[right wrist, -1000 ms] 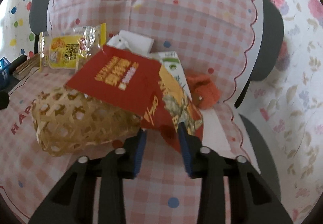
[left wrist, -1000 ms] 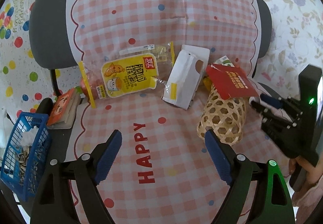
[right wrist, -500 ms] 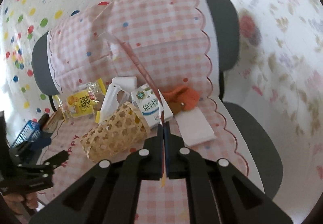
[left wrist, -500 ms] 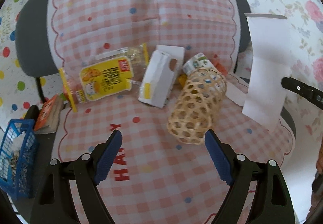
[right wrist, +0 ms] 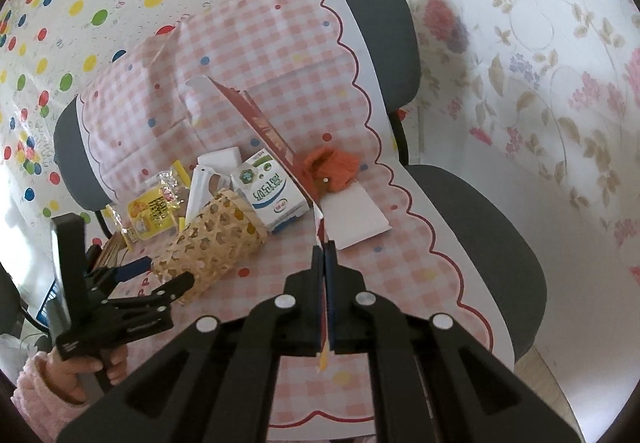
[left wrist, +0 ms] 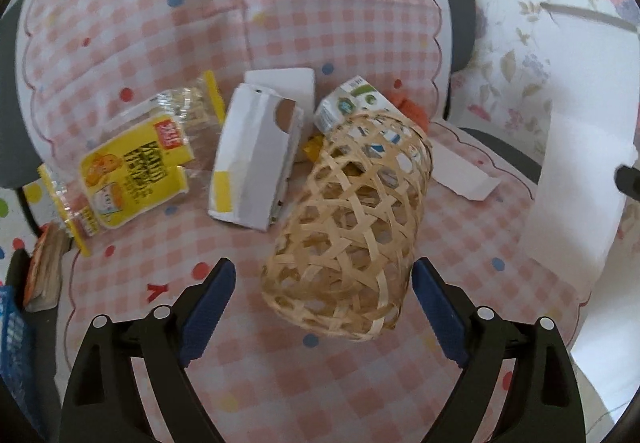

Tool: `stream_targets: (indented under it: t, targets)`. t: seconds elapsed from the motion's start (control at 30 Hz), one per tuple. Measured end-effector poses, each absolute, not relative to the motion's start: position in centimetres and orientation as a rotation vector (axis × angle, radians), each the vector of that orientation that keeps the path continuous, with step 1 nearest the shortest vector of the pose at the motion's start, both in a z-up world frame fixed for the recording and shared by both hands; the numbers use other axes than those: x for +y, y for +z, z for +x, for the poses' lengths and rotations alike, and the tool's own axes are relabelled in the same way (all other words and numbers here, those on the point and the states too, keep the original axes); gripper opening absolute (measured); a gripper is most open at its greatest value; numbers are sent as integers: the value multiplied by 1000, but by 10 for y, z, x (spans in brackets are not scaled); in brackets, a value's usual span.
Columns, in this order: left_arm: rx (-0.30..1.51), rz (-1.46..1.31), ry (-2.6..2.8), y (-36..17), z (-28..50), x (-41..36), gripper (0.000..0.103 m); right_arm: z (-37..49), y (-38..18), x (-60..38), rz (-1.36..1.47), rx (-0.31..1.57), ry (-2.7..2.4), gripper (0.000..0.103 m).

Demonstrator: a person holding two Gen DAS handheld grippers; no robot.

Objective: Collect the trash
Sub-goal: 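Grasp the woven bamboo tube with the left gripper and lift it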

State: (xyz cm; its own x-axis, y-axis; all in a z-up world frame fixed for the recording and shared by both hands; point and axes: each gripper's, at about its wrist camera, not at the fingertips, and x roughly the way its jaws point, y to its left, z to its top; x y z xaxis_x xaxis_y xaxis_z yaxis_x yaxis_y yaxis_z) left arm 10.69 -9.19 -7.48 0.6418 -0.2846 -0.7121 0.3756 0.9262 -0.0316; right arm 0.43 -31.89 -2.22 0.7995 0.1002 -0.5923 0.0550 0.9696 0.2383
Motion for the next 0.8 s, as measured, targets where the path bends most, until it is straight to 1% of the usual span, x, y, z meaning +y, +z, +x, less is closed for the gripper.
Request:
stream_targets:
  t: [0.17,0.2,0.23,0.27,0.43,0.7,0.8]
  targets:
    - [740,101,-417,-76,95,-90,87,3,-26,-320,263,653,26,2]
    - [737,87,-423,-76,93,-88,84,2,-27,-320,264,654,27,2]
    - [739,82,-424,-77,92,-87,76,1,-27,-320,265,655,28,2]
    - [743,82,-420,-78,93,-87,73,0,-28,-319,265,657,27,2]
    - [741,83,-408,-76,87,-84,71,-6,-28,-317,270,661,29,2]
    - [592,46,-454,-16,18,-78,71,-42,-14,-314,270,625,26,2]
    - [583,41,-477,-3,-6,-77,71,-58,-10,-312,270,614,29,2]
